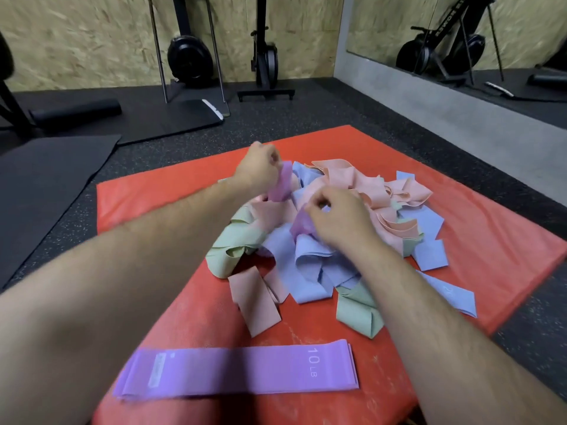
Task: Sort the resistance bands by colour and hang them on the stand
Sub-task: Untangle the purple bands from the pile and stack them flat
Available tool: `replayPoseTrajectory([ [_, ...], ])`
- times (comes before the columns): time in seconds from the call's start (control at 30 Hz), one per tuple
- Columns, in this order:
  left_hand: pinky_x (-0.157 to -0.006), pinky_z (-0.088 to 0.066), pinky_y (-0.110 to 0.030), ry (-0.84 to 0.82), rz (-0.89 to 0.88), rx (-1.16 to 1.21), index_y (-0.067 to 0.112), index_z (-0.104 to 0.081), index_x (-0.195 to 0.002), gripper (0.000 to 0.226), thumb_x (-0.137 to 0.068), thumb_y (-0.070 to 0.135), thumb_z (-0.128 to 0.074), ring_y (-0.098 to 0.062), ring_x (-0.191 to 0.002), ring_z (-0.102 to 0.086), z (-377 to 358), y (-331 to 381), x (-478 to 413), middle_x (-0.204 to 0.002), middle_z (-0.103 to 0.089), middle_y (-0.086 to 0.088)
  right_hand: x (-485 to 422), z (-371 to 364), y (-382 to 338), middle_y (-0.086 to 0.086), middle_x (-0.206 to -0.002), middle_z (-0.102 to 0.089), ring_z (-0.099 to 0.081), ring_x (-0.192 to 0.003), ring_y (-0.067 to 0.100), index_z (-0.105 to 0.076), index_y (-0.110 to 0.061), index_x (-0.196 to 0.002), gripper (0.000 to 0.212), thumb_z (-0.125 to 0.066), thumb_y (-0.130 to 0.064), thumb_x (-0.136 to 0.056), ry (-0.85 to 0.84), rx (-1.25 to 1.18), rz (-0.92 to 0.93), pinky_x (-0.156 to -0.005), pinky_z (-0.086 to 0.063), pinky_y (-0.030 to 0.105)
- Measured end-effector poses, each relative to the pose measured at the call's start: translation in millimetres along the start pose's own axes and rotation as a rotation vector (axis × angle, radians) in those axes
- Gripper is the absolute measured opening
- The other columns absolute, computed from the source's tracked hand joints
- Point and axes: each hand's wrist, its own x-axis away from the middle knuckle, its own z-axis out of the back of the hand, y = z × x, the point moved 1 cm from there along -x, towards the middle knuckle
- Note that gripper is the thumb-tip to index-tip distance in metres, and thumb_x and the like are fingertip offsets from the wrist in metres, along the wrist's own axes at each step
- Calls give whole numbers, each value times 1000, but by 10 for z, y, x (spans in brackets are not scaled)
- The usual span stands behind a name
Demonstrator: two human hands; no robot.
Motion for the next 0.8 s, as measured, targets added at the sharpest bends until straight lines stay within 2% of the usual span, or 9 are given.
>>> replayPoseTrajectory([
  [0.17, -67, -47, -34, 144, -35, 205, 17, -53, -87, 9, -96, 20, -54, -20, -73, -60, 734, 374, -7, -80, -64, -1, -21, 375, -364, -13, -74, -64, -58, -71, 1, -62, -22, -80, 11, -60, -19, -90, 162, -301, 113, -71, -48, 25],
  [0.27, -58, -49, -30, 252, -75, 370, 19, -51, -82, 16, -96, 17, -56, -12, -56, -60, 1122, 586, 106, -70, -61, 2, 18, 636, -621, -14, -75, -63, -56, -70, -4, -62, -23, -82, 12, -61, -18, -93, 303, -452, 176, -67, -44, 14],
  [0.43, -60, -58, -34, 343, -130, 551, 19, -52, -80, 17, -95, 16, -59, -15, -61, -62, 1622, 873, 288, -74, -64, -4, 108, 965, -889, -7, -78, -68, -65, -73, 13, -61, -27, -82, 11, -61, -26, -93, 436, -614, 211, -69, -53, 29],
  [0.53, -67, -61, -42, 362, -164, 496, 24, -54, -78, 15, -90, 18, -61, -17, -68, -65, 1759, 908, 408, -79, -66, -5, 121, 1027, -912, -5, -77, -70, -66, -72, 15, -63, -25, -83, 9, -62, -29, -91, 418, -621, 186, -70, -56, 34],
  [0.6, -71, -59, -44, 340, -170, 405, 26, -54, -77, 16, -89, 18, -63, -19, -71, -64, 1730, 867, 512, -79, -65, -3, 126, 1019, -881, -6, -74, -69, -63, -67, 8, -65, -23, -82, 9, -64, -26, -91, 389, -605, 161, -66, -53, 28],
  [0.63, -74, -58, -41, 304, -171, 337, 25, -56, -79, 15, -89, 16, -64, -18, -73, -62, 1683, 832, 575, -81, -65, -1, 137, 1004, -862, -7, -73, -68, -60, -64, 4, -66, -22, -82, 9, -64, -24, -91, 367, -590, 148, -63, -50, 25],
  [0.7, -79, -53, -24, 172, -156, 191, 20, -64, -94, 9, -89, 12, -65, -12, -80, -59, 1541, 730, 753, -94, -67, 2, 174, 960, -827, -8, -70, -67, -56, -59, 0, -69, -17, -83, 9, -66, -21, -91, 304, -558, 126, -59, -46, 20],
  [0.73, -79, -46, -15, 109, -149, 126, 16, -66, -106, 18, -89, 9, -65, -9, -86, -57, 1466, 674, 851, -104, -66, 3, 194, 932, -815, -9, -69, -67, -56, -58, -1, -70, -15, -83, 9, -66, -21, -90, 268, -544, 118, -59, -46, 20],
  [0.8, -80, -37, -11, 23, -129, 56, 16, -65, -121, 32, -90, 10, -66, -7, -98, -56, 1327, 572, 1044, -116, -64, 5, 229, 881, -812, -8, -69, -68, -57, -58, 2, -72, -14, -83, 9, -66, -18, -88, 197, -533, 109, -59, -49, 24],
])
